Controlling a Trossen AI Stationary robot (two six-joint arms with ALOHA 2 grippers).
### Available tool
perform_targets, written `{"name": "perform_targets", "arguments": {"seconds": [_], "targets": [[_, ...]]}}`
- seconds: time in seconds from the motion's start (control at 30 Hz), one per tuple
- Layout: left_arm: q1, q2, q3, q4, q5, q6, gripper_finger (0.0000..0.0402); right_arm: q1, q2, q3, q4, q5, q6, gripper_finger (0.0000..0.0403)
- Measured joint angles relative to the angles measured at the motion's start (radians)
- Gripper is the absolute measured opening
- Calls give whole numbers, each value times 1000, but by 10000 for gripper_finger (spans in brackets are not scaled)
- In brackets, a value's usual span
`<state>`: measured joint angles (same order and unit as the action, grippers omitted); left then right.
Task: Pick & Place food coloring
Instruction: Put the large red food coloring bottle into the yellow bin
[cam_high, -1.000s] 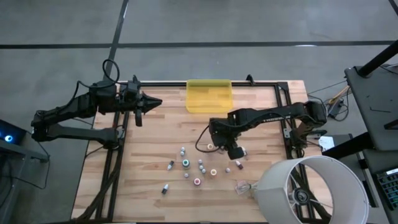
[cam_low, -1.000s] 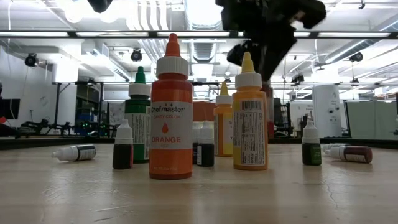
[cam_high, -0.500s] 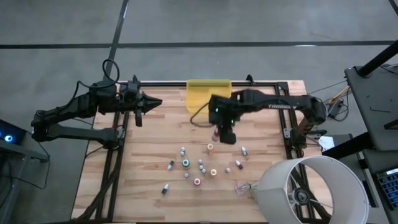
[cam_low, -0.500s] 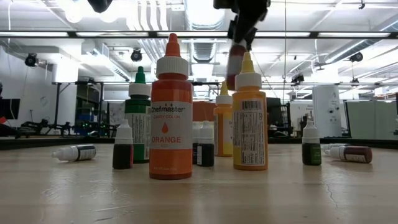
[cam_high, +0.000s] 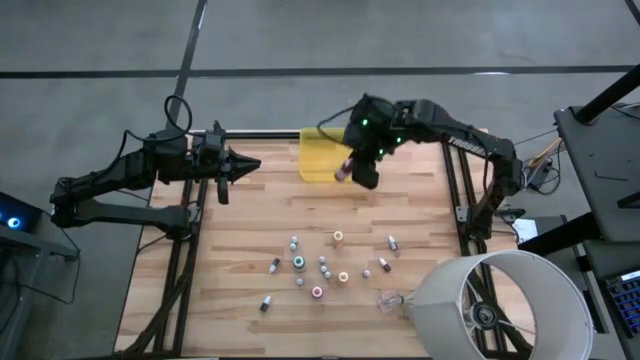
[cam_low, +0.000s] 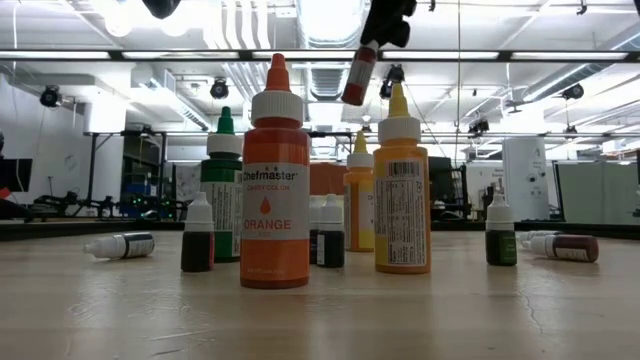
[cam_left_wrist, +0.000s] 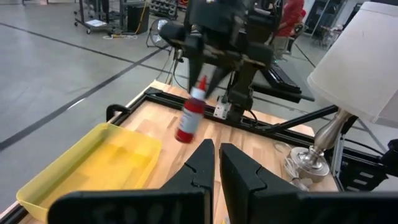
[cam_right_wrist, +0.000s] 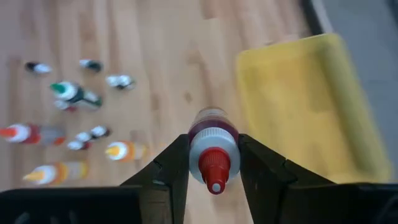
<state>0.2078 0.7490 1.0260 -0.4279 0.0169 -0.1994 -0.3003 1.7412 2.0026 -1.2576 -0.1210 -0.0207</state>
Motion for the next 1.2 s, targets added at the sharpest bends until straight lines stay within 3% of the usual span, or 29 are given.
{"name": "perform_targets", "arguments": {"seconds": [0.57, 1.2], "targets": [[0, 0, 0, 0, -10, 68, 0, -141, 1, 19, -14, 112, 37, 109], [0, 22, 0, 0, -37, 65, 0, -159, 1, 17, -18, 125, 17, 113]]}}
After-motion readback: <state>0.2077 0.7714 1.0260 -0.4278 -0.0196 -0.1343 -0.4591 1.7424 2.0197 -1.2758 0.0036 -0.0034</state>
